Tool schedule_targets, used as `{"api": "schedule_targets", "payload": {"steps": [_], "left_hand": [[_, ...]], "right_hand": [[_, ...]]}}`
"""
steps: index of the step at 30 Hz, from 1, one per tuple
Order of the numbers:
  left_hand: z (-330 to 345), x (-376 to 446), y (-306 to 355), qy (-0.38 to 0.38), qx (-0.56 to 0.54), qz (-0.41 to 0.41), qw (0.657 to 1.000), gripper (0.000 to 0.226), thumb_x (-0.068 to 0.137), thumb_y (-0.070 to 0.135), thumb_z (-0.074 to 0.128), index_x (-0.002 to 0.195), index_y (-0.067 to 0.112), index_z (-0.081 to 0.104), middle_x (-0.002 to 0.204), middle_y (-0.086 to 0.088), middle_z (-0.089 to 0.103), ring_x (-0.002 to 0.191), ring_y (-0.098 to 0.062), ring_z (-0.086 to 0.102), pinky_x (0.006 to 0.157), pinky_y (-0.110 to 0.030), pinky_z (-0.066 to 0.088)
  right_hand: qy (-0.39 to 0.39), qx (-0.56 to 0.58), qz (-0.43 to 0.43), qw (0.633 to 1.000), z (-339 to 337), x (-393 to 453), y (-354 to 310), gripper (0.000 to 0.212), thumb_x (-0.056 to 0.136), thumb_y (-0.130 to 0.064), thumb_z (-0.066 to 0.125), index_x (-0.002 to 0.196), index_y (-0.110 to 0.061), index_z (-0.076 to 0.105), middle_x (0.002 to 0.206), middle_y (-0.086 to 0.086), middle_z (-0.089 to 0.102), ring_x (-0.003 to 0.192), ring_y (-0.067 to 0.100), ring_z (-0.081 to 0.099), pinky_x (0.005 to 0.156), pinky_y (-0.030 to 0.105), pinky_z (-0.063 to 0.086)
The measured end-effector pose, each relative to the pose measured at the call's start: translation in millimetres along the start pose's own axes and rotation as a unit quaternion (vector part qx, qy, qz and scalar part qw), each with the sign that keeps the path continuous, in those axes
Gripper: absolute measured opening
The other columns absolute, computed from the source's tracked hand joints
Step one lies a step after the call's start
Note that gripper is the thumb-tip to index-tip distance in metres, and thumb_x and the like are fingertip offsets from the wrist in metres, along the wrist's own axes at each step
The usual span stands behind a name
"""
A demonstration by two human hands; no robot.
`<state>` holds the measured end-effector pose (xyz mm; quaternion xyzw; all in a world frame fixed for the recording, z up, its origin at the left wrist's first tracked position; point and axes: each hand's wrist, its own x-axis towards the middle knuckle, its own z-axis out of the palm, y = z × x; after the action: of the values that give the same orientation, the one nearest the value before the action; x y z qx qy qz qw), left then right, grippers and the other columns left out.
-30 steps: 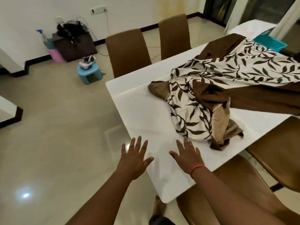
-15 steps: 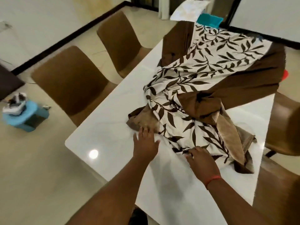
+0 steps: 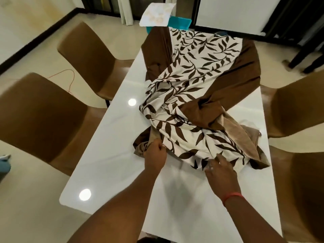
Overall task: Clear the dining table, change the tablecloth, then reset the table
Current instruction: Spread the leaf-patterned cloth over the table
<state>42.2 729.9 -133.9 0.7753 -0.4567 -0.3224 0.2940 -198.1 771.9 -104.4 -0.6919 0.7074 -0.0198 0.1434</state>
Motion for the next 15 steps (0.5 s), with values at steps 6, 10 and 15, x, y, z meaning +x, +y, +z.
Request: {"api": "schedule_targets", "payload": {"steps": [6, 10, 15], "left_hand": [[-38.2, -36.7, 9.2, 0.04, -0.076, -0.001, 0.996, 0.012, 0.097, 0.015, 0.058, 0.087, 0.012, 0.052, 0.08, 0.002, 0.057, 0.076, -0.015, 0.054, 0.066, -0.015, 0.036], [-68.1, -66.9, 13.1, 0.046, -0.08, 0.018, 0.996, 0.009, 0.095, 0.017, 0.06, 0.087, 0.018, 0.055, 0.086, 0.001, 0.063, 0.084, -0.019, 0.06, 0.076, -0.028, 0.047], [-108.7, -100.8, 24.2, 0.074, -0.13, 0.022, 0.989, 0.016, 0.098, 0.017, 0.057, 0.082, 0.017, 0.055, 0.079, -0.002, 0.06, 0.075, -0.017, 0.059, 0.068, -0.026, 0.05]], "right_hand": [[-0.009, 0.069, -0.131, 0.989, 5.1, -17.1, -74.5, 0.037, 0.09, -0.034, 0.06, 0.124, -0.018, 0.063, 0.131, 0.005, 0.056, 0.117, 0.026, 0.055, 0.098, 0.042, 0.049], [-0.057, 0.105, -0.2, 0.973, 7.8, -28.7, -111.7, 0.038, 0.09, -0.033, 0.053, 0.127, -0.023, 0.055, 0.125, -0.003, 0.053, 0.111, 0.021, 0.056, 0.093, 0.037, 0.05], [0.039, 0.123, -0.248, 0.96, 2.0, -45.5, -148.3, 0.043, 0.089, -0.023, 0.062, 0.131, -0.021, 0.052, 0.118, 0.003, 0.056, 0.099, 0.02, 0.058, 0.085, 0.032, 0.053]]}}
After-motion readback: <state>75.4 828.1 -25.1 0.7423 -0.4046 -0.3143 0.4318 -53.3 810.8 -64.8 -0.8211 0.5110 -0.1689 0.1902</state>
